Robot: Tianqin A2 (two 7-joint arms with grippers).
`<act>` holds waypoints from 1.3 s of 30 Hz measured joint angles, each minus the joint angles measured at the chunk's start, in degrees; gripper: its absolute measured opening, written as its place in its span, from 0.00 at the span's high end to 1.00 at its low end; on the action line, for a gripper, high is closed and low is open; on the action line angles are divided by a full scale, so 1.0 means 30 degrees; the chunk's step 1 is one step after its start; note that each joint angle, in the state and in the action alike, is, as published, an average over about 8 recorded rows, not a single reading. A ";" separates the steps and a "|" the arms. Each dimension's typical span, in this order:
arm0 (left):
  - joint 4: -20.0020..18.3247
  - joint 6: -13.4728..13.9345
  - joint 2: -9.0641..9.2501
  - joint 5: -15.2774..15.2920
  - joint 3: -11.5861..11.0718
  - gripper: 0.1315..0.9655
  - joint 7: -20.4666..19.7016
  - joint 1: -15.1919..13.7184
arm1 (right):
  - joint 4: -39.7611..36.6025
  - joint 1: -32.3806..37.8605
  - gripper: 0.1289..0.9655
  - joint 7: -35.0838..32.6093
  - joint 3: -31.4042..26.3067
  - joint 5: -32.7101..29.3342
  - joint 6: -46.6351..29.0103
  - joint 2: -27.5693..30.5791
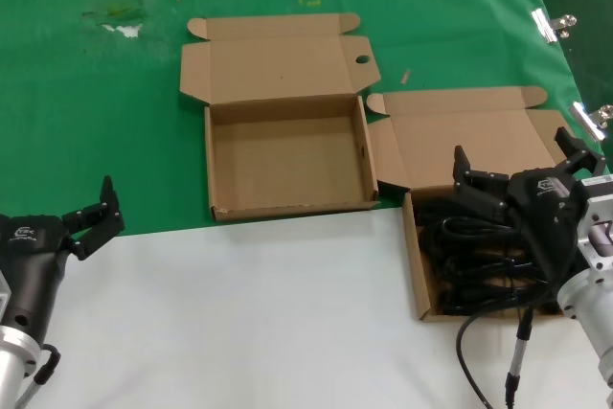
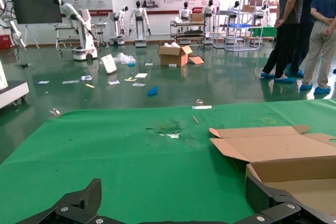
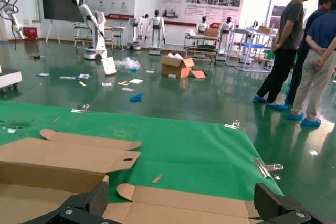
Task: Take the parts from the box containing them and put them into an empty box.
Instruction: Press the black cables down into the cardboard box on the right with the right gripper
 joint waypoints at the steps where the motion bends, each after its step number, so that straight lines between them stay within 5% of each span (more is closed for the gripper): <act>1: 0.0000 0.0000 0.0000 0.0000 0.0000 0.00 0.0000 0.0000 | 0.0000 0.0000 0.00 0.0000 0.0000 0.0000 0.0000 0.0000; 27: 0.0000 0.0000 0.0000 0.0000 0.0000 0.02 0.0000 0.0000 | 0.0000 0.0000 0.00 0.0000 0.0000 0.0000 0.0000 0.0000; 39: 0.0000 0.0000 0.0000 0.0000 0.0000 0.18 0.0000 0.0000 | 0.0000 0.0000 0.00 0.0000 0.0000 0.0000 0.0000 0.0000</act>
